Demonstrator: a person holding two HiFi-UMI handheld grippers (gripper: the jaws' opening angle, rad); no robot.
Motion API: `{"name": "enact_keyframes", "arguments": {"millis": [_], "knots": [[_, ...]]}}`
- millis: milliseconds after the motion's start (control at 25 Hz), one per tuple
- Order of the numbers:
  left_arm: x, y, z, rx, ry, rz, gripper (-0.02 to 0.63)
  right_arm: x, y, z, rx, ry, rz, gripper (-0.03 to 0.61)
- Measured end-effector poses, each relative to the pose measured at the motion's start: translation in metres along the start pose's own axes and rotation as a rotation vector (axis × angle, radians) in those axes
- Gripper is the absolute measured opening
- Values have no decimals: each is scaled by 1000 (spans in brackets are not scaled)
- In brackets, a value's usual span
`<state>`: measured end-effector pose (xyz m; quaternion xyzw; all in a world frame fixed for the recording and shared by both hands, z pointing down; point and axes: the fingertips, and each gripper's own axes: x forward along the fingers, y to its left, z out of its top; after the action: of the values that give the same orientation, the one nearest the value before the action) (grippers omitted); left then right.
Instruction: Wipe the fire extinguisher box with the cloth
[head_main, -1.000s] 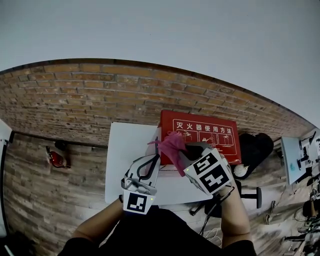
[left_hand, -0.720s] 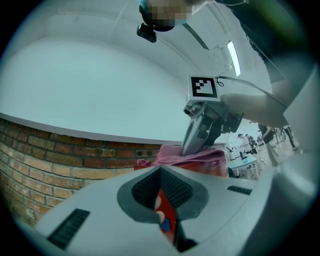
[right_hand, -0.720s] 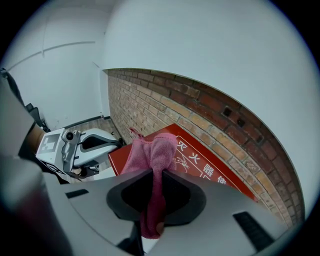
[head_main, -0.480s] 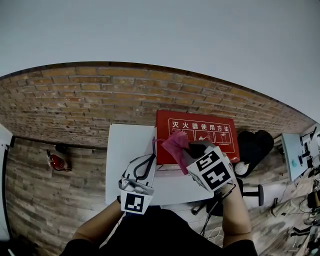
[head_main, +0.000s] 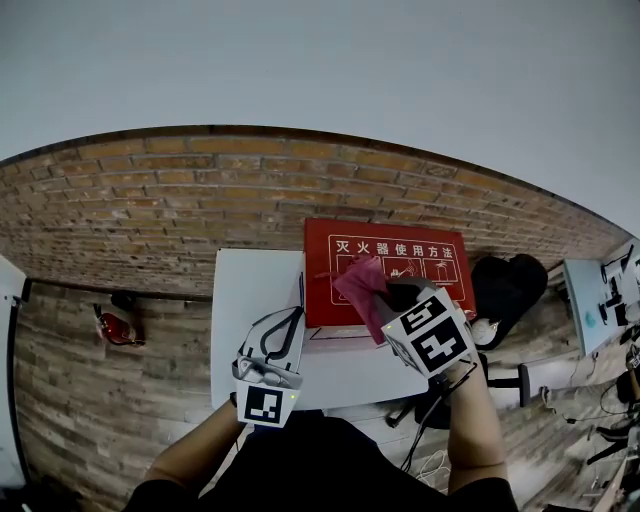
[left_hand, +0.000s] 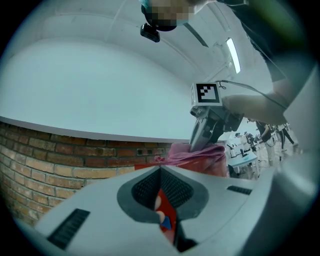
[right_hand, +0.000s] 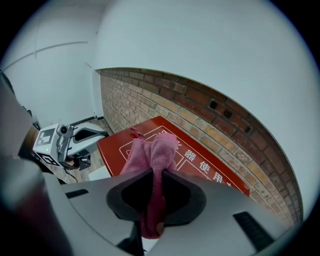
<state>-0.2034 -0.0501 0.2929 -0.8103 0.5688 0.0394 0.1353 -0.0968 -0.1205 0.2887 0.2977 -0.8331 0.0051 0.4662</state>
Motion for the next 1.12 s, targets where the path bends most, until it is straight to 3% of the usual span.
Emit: {"name": "enact_keyframes", "arguments": {"millis": [440,760,1120], "knots": [[-1,-1,-4,12,27,10,21,-6,-20,-18,22,6,-34,61],[-5,-2,-13,-26,90,31,21,-12,-38,-34,47,7,-61,61],[-1,-1,-5,28,53,42,21,-15,-48,-44,52,3,-72,61]]}}
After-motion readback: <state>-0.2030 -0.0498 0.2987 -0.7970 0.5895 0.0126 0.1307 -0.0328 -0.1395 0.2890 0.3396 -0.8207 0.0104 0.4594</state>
